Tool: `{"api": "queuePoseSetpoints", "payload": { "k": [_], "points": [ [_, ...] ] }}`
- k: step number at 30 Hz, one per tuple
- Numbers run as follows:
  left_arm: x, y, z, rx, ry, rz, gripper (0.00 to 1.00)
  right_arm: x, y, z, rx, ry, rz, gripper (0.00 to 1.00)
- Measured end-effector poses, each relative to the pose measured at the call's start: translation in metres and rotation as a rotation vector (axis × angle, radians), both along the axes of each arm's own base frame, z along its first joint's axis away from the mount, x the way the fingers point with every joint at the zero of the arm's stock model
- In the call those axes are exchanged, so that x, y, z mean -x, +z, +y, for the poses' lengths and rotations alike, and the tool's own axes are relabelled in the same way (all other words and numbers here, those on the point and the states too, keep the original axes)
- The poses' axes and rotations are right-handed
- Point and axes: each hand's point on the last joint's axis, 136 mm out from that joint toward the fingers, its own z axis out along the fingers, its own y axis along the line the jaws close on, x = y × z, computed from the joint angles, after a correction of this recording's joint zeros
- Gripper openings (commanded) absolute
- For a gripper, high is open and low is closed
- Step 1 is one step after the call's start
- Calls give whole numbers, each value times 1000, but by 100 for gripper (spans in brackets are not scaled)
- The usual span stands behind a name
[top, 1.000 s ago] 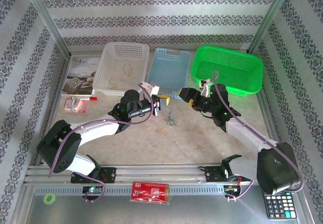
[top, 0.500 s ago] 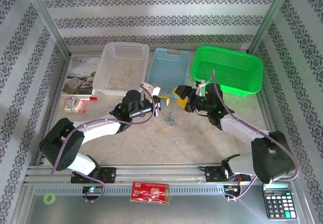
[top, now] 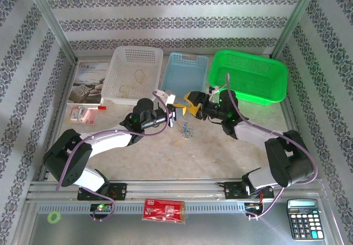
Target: Untangle the cables
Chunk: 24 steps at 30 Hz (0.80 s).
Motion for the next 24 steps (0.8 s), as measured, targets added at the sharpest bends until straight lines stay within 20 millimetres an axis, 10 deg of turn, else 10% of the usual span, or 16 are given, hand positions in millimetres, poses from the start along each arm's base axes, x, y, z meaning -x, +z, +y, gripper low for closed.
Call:
{"api": "queuePoseSetpoints", "payload": {
  "k": [10, 14, 19, 24],
  "points": [
    [5, 3, -3, 47, -30, 16, 0, -15, 6, 6, -64, -9, -4, 0],
    [7, -1, -3, 50, -31, 34, 2, -19, 14, 2, -77, -7, -28, 0],
    [7, -5, -1, 59, -19, 43, 45, -24, 30, 1, -64, 14, -71, 0],
    [9, -18, 4, 43, 3, 63, 67, -25, 74, 1, -18, 37, -198, 0]
  ]
}}
